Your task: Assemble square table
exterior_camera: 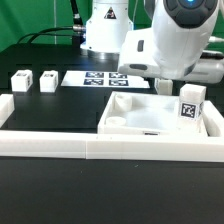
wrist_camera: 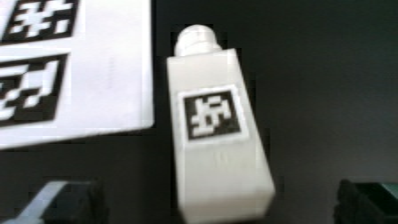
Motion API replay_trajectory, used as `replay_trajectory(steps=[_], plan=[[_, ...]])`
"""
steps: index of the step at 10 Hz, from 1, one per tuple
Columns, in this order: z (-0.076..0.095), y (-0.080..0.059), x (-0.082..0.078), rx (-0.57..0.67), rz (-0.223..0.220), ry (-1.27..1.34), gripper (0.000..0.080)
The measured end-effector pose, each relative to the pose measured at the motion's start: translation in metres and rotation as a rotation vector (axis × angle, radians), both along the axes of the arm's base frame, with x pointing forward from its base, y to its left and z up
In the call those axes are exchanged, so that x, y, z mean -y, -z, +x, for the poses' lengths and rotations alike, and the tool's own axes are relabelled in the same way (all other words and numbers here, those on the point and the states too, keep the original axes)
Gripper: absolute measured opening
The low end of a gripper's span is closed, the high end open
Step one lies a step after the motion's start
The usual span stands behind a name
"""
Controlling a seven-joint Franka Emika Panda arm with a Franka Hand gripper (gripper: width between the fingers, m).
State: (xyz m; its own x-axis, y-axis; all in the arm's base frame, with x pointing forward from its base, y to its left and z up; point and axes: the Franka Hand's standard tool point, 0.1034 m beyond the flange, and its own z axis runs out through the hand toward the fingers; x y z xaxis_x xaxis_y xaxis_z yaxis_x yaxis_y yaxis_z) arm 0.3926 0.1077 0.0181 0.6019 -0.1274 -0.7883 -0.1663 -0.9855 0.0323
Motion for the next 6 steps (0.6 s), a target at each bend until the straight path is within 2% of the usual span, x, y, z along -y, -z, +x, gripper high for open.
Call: replay_trajectory(steps=[2, 4, 5, 6], plan=[[-0.018, 0.009, -0.007, -0.022, -0.023, 0.007, 0.0649], [-0.02, 0.009, -0.007, -0.027, -0.027, 0.01, 0.0649], [-0.02, 0.009, -0.006, -0.027, -0.028, 0.013, 0.0558], [-0.02, 0.009, -0.006, -0.027, -0.028, 0.014, 0.0422]])
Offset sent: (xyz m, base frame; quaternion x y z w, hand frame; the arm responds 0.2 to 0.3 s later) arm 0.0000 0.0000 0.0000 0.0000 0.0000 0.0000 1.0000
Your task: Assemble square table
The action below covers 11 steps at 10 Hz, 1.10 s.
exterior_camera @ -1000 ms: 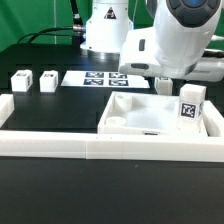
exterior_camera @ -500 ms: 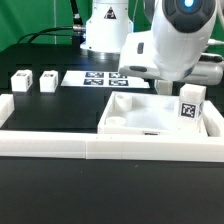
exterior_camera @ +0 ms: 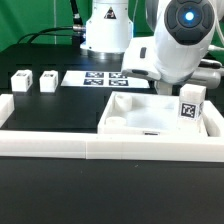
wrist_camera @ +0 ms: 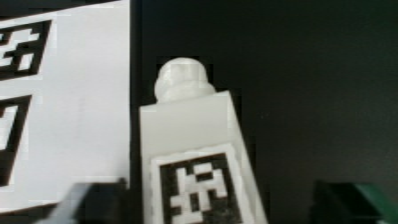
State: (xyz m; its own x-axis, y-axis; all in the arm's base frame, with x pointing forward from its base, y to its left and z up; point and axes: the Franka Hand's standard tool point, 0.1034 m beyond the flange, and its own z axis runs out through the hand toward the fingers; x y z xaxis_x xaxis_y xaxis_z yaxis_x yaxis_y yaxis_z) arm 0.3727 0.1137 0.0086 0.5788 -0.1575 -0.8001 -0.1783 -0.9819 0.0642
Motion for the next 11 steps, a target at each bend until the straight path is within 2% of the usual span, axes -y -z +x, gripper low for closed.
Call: replay_trajectory(steps=[1, 2, 9, 10, 11], plan=[[0.0, 0.0, 0.0, 0.0, 0.0, 0.001, 0.0422], [0.0, 0.0, 0.001, 0.001, 0.0, 0.002, 0.0288], [0.001, 0.0, 0.004, 0.001, 0.0, 0.01, 0.029], [0.003, -0.006, 0.007, -0.01, 0.015, 0.001, 0.029], [0.023, -0.035, 0.02, -0.011, 0.036, 0.005, 0.029]])
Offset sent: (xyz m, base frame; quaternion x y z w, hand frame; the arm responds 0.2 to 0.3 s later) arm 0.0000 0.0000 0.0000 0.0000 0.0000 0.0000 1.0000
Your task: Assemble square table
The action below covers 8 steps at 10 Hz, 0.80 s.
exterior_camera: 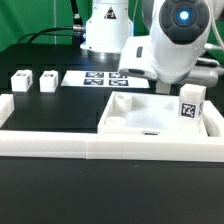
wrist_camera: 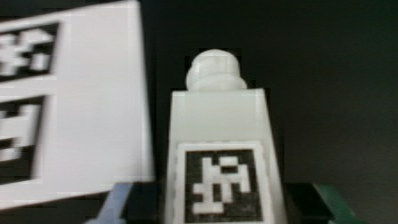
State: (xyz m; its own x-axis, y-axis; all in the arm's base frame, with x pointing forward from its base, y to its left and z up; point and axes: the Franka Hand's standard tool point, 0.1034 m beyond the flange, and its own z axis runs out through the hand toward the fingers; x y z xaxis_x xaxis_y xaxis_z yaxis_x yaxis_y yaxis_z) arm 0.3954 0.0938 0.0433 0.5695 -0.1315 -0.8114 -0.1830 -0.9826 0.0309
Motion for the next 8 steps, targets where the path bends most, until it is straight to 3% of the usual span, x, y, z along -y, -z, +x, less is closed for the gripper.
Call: replay_trajectory(steps=[1, 3, 4, 5, 7, 8], plan=[[0.016, -0.025, 0.011, 0.027, 0.007, 0.025, 0.029], [0.032, -0.06, 0.029, 0.08, -0.002, 0.013, 0.029], [0.034, -0.067, 0.033, 0.088, -0.013, -0.008, 0.029], [0.039, -0.06, 0.031, 0.149, -0.021, -0.007, 0.029], [0.049, -0.063, 0.032, 0.291, -0.025, -0.011, 0.029], [0.07, -0.073, 0.047, 0.379, -0.022, -0.042, 0.029]])
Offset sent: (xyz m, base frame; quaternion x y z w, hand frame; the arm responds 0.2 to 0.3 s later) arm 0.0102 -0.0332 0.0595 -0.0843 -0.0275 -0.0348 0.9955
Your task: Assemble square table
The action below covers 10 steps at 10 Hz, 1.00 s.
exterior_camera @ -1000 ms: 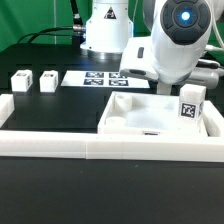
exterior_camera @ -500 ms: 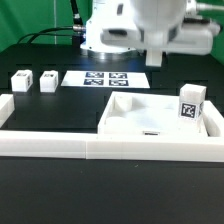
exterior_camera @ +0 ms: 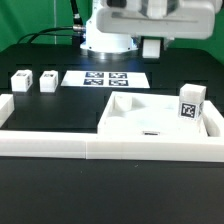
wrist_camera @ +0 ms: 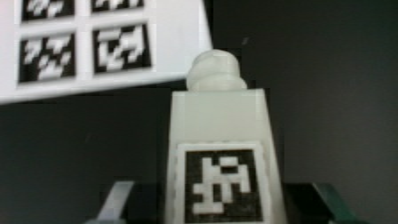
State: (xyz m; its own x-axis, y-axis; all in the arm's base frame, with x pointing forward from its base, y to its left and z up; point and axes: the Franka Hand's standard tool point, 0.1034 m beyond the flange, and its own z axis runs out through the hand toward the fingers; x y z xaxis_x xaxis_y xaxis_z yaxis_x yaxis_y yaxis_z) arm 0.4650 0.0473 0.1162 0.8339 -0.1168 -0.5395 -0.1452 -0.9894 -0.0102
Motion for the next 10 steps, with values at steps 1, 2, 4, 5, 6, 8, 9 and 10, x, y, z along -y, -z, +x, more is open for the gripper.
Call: replay_trajectory(steps=[1, 2, 4, 5, 6, 8, 9, 10], plan=[[0.026, -0.014, 0.015, 0.079, -0.003, -0.009, 0.029], [0.058, -0.029, 0.024, 0.206, -0.017, -0.024, 0.029], [0.076, -0.04, 0.025, 0.361, -0.03, -0.033, 0.029], [0.078, -0.038, 0.025, 0.43, -0.036, -0.033, 0.029], [0.079, -0.039, 0.025, 0.474, -0.039, -0.032, 0.029], [0.087, -0.038, 0.025, 0.632, -0.056, -0.032, 0.029], [0.087, -0.036, 0.025, 0.675, -0.062, -0.032, 0.029], [0.097, -0.038, 0.028, 0.776, -0.078, -0.031, 0.029]])
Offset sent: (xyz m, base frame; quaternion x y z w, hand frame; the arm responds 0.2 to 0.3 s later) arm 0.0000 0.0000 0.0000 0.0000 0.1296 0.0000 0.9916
